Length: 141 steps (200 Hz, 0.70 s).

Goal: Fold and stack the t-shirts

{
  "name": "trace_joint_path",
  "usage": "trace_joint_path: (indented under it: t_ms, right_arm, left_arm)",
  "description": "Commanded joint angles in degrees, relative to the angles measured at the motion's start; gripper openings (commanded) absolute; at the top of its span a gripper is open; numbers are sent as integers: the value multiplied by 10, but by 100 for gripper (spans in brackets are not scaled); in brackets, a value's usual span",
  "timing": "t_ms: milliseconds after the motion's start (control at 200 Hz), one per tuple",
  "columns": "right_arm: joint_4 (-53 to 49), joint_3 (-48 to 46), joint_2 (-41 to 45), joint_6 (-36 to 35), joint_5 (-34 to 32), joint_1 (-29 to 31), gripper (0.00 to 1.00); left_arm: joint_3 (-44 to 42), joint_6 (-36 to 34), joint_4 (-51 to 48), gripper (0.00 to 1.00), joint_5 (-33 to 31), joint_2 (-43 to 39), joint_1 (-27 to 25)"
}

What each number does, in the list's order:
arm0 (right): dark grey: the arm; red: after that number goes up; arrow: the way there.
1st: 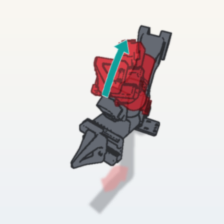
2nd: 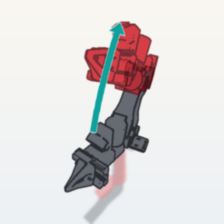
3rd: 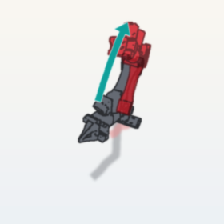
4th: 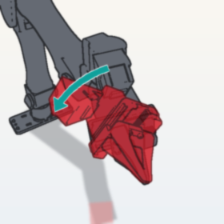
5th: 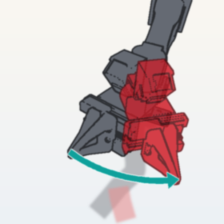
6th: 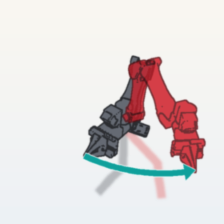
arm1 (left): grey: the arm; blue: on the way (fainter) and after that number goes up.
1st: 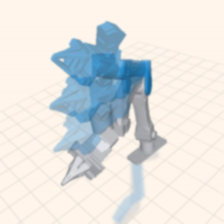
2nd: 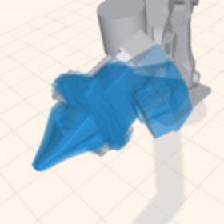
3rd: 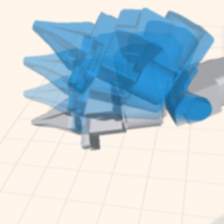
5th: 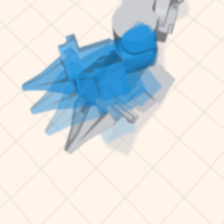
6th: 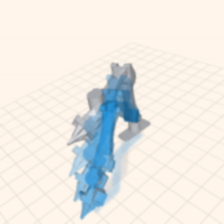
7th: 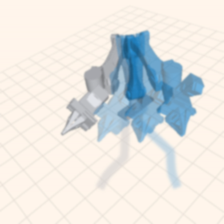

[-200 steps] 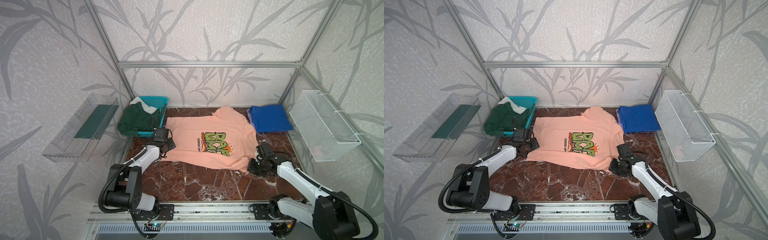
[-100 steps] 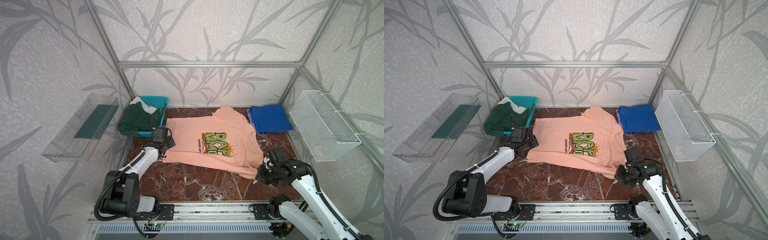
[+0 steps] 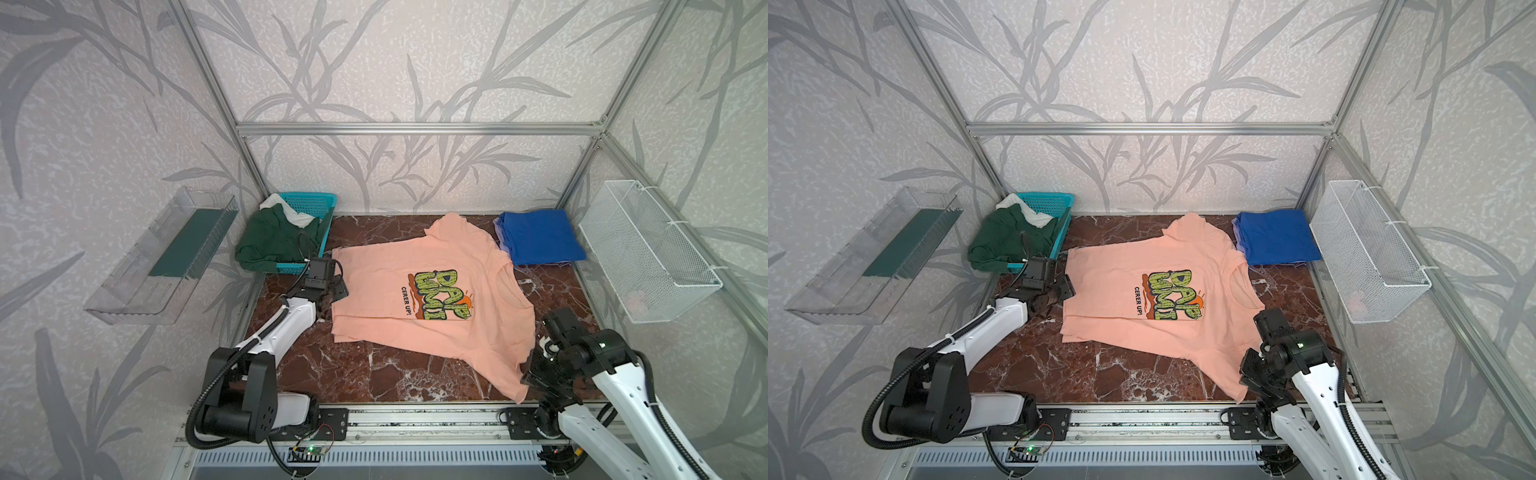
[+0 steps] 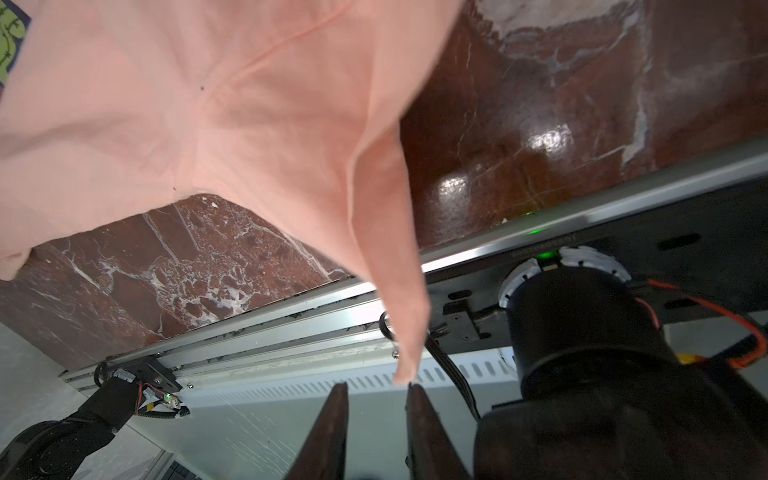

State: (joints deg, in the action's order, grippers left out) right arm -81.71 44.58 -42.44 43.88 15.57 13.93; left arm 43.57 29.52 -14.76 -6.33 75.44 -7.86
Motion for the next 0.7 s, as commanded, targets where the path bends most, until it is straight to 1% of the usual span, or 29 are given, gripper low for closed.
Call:
trace_joint_path:
  t_ms: [0,50,110,235,345,375,510,595,665,700]
  right_arm:
    - [-25,48,1,-13,-46,1,47]
    - [-18,61,-4,-18,-61,1,48]
    - [17,70,-20,-26,-61,1,50]
    - [154,58,-85,-26,-46,2,52]
    - [277,55,-175,-18,-28,10,53]
    - [300,64,-201,-19,-35,18,53]
    - [388,119,-318,-22,-73,57,53]
    - [448,154,-392,-19,-82,78,53]
    - [471,195,-456,-21,-98,97,53]
    - [480,219,-488,-34,-97,106,53]
  left_arm:
    - [-13,-4,-9,67,-17,-31,-6]
    - [-17,-2,-10,67,-15,-38,-8]
    - [-22,1,-11,68,-13,-46,-13]
    - [-41,9,-10,70,-10,-78,-27]
    - [-59,20,-27,70,-14,-119,-46]
    - [-62,24,-37,70,-16,-131,-51]
    - [-89,52,-62,70,-29,-189,-92]
    - [-105,82,-85,70,-39,-215,-114]
    - [-118,105,-100,70,-36,-233,-129]
    - [-123,113,-109,70,-38,-240,-137]
